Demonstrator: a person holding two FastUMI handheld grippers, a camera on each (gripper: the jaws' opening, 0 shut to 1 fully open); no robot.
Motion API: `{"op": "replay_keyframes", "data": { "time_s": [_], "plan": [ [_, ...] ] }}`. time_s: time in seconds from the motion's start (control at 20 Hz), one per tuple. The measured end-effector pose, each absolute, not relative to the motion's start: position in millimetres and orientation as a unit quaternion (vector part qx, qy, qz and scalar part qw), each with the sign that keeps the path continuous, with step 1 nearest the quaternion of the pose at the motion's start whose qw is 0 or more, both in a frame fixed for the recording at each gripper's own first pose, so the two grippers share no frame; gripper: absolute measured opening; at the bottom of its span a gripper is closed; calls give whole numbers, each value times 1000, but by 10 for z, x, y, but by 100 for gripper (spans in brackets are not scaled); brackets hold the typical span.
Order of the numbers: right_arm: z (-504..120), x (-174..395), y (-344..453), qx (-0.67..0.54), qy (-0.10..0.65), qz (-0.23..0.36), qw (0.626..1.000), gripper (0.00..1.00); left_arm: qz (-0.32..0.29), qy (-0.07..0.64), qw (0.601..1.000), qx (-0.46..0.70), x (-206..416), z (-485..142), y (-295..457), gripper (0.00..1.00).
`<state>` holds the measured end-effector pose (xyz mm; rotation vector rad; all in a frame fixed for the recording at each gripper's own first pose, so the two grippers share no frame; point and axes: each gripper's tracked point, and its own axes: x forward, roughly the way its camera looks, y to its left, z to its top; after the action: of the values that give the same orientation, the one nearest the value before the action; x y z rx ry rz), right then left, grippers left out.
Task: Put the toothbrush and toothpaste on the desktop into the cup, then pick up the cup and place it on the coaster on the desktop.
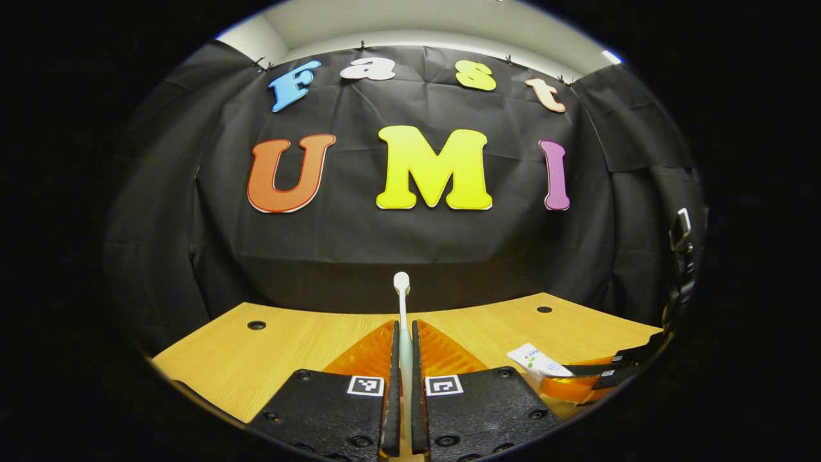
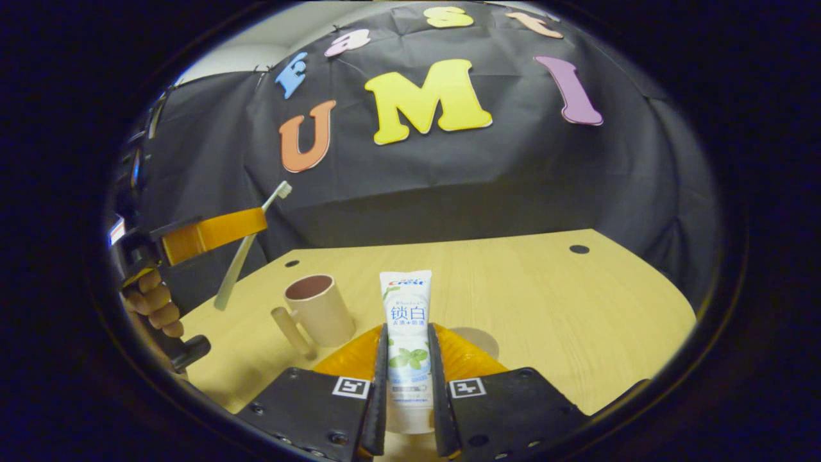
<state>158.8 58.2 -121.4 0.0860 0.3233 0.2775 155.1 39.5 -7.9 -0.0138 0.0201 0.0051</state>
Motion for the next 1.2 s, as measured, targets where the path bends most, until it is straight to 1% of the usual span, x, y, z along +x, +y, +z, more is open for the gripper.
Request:
{"op": "replay_keyframes", "data": {
  "time_s": [0.3, 0.45, 0.85, 1.05, 1.1, 1.15, 1.2],
  "plan": [
    [-1116, 1469, 456, 45, 137, 133, 981, 30, -17, 1, 1000, -10, 1865, -150, 286, 9],
    [-1107, 1467, 484, 49, 134, 137, 980, 30, -10, -9, 1000, -4, 1976, -153, 361, 9],
    [-1182, 1494, 510, 48, 145, 136, 979, 30, -8, -12, 1000, 7, 2043, -171, 417, 11],
    [-1191, 1489, 522, 47, 145, 136, 979, 30, -13, 6, 1000, 2, 2021, -285, 381, 12],
    [-1181, 1489, 515, 47, 143, 135, 979, 30, -14, 15, 1000, 3, 2038, -323, 387, 5],
    [-1169, 1485, 511, 47, 143, 134, 980, 30, -14, 21, 1000, 2, 2027, -355, 382, 5],
    [-1155, 1498, 506, 47, 141, 133, 980, 30, -14, 24, 1000, -2, 2004, -380, 391, 14]
  ]
}}
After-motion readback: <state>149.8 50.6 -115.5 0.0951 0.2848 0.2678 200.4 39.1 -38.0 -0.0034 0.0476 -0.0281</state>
